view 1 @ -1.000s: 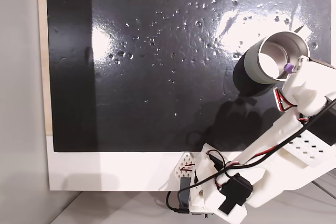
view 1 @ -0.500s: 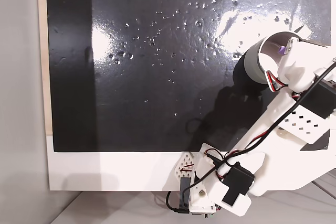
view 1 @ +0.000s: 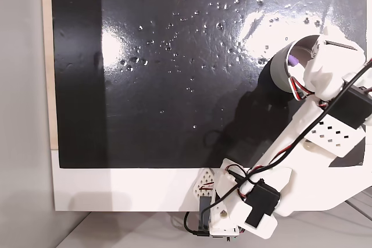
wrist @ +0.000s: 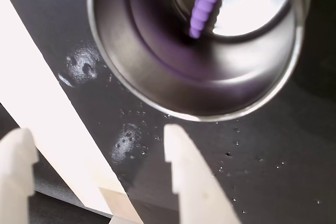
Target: Grasp a pengrip and put it in the cup.
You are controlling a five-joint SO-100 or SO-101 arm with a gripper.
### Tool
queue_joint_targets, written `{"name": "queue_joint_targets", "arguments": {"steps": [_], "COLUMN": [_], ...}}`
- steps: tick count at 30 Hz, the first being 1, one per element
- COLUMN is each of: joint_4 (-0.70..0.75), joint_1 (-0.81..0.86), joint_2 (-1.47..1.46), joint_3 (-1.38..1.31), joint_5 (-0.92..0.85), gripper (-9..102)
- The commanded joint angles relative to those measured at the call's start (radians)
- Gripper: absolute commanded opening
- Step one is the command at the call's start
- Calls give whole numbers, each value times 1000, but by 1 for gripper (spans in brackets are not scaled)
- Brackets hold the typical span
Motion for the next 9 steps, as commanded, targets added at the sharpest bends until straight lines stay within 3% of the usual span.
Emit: {"name": "queue_joint_targets", "arguments": {"steps": [1,9], "joint_4": [-18,-18], "joint_1": [-11,-11], "joint_2": [41,44], "joint_3": [-6,-6], "joint_5": [-6,-6], "gripper": [23,23]}}
